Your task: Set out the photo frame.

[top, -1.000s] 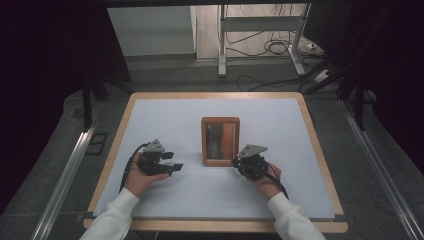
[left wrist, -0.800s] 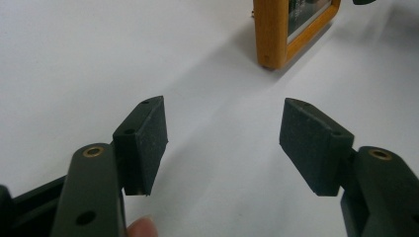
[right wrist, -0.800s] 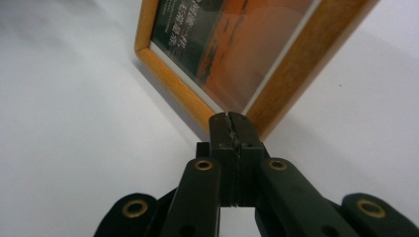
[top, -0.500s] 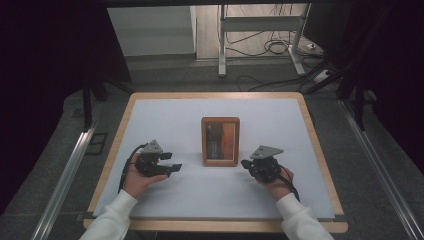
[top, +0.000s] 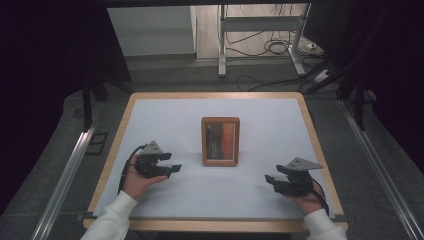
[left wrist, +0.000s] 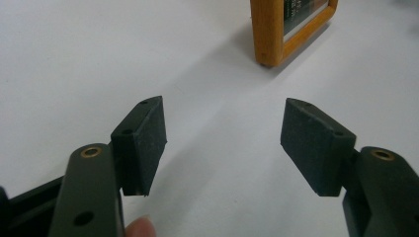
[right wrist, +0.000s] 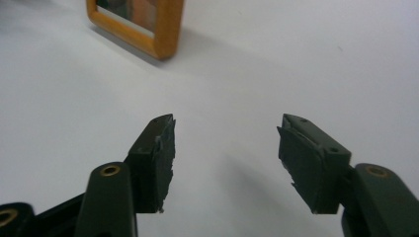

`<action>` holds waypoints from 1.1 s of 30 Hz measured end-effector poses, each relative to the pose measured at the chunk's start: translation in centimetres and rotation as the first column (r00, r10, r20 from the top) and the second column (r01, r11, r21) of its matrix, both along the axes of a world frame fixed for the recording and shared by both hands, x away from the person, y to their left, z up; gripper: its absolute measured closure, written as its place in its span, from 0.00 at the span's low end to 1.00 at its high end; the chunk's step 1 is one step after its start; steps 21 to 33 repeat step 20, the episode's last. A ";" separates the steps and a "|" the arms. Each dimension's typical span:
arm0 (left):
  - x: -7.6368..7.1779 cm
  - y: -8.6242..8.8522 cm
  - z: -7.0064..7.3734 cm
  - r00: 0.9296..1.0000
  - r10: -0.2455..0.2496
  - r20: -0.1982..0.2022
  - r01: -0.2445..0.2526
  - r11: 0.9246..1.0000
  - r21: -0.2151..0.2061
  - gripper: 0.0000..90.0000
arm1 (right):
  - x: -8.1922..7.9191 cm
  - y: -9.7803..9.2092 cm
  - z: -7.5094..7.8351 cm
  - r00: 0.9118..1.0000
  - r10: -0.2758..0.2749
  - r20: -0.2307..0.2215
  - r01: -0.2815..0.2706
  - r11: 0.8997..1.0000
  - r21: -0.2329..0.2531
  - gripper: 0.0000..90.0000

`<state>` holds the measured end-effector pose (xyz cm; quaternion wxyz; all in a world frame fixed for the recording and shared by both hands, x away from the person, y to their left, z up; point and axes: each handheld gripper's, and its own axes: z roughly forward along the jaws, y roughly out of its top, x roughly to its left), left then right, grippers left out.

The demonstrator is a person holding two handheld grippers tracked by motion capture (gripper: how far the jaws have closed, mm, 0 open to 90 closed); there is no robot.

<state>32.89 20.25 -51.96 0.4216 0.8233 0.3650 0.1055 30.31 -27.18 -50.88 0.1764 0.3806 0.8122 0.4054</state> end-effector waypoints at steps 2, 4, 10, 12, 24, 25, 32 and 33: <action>0.0 0.0 0.0 1.000 0.001 -0.001 -0.001 1.000 0.001 0.37 | -0.3 -0.9 -0.2 1.000 -0.018 -0.003 0.018 1.000 0.003 0.40; -0.1 -0.1 0.0 1.000 0.001 -0.003 -0.001 1.000 0.007 0.37 | -0.4 -1.4 -0.3 0.999 -0.033 -0.008 0.033 0.999 0.007 0.39; -0.3 0.0 -0.1 1.000 0.005 -0.002 -0.005 1.000 0.007 0.36 | -0.3 -1.7 -0.5 0.999 -0.041 -0.010 0.041 0.999 0.010 0.37; -0.3 0.1 -0.1 1.000 0.007 -0.002 -0.007 1.000 0.006 0.36 | -0.3 -1.4 -0.5 0.999 -0.035 -0.006 0.035 0.999 0.008 0.36; -0.2 0.3 -0.2 1.000 0.020 0.005 -0.020 1.000 0.012 0.34 | -0.1 -1.5 -0.5 0.998 -0.065 0.007 0.065 0.998 0.010 0.26; -0.2 0.3 -0.2 1.000 0.020 0.005 -0.020 1.000 0.012 0.34 | -0.1 -1.5 -0.5 0.998 -0.065 0.007 0.065 0.998 0.010 0.26; -0.2 0.3 -0.2 1.000 0.020 0.005 -0.020 1.000 0.012 0.34 | -0.1 -1.5 -0.5 0.998 -0.065 0.007 0.065 0.998 0.010 0.26; -0.2 0.3 -0.2 1.000 0.020 0.005 -0.020 1.000 0.012 0.34 | -0.1 -1.5 -0.5 0.998 -0.065 0.007 0.065 0.998 0.010 0.26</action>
